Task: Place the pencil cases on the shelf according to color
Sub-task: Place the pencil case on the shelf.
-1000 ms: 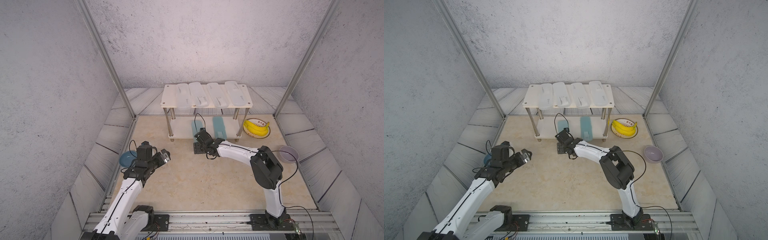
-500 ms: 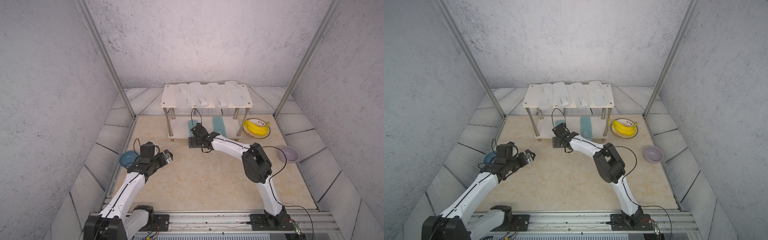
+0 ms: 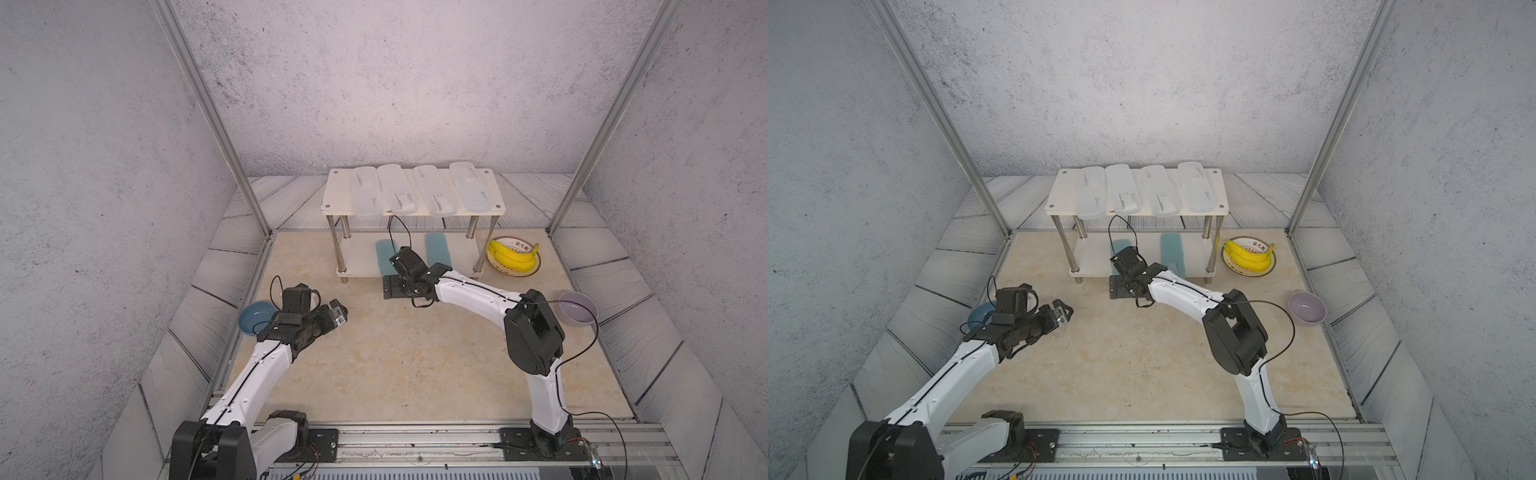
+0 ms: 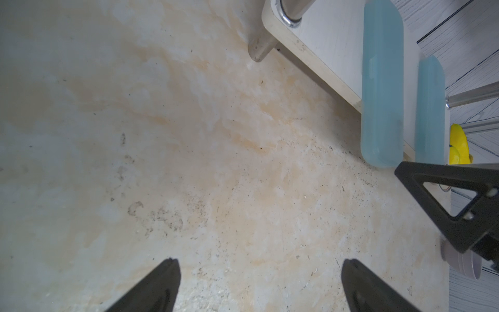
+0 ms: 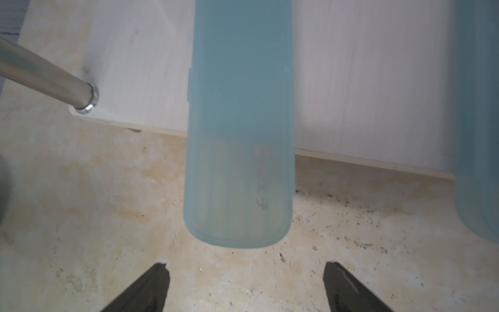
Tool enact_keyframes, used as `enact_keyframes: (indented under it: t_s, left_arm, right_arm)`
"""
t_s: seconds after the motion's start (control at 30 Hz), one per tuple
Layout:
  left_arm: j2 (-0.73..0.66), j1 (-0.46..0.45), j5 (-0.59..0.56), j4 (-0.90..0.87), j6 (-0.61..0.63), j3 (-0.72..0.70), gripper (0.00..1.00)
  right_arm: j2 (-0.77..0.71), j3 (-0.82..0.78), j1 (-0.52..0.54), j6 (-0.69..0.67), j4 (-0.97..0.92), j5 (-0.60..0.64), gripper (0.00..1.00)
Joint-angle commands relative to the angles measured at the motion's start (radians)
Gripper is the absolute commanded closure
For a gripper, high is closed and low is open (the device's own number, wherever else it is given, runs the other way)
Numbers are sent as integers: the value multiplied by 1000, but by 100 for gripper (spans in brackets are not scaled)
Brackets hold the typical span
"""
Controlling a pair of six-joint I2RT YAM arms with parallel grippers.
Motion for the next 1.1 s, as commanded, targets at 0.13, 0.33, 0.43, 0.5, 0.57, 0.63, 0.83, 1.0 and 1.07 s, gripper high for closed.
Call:
enact_keyframes:
  t_s: [0.13,0.33,0.43,0.5,0.57,0.63,0.83,1.0,1.07]
  left_arm:
    - [-22,-1,-10,-28,33,27,0]
    - [-19,-1,-6,-25,35,24,0]
    - [-19,-1,-7,-23,34,19,0]
    - [-17,-1,-8,-25,34,20,0]
    - [-18,-1,-10,-27,38,20,0]
    - [-20,-1,-15,-30,42,23,0]
    - [-11,-1,-8,-21,43,18,0]
    - [-4,-1,-4,-25,47,21,0]
    - [-8,-2,-11,-26,47,19,0]
  right_arm:
    - [-97,-136,7,-20,-13,33,11]
    - [-117,-190,15,-36,-1,23,31]
    - [-100,-195,16,-39,30,5,58]
    - [-76,-181,17,-49,50,-19,70]
    - [-49,-158,17,-51,70,-28,77]
    - [-22,-125,17,-58,80,-23,81]
    - [85,11,17,-102,69,-19,87]
    - [147,85,15,-128,72,-9,88]
    - [173,121,15,-136,72,-12,88]
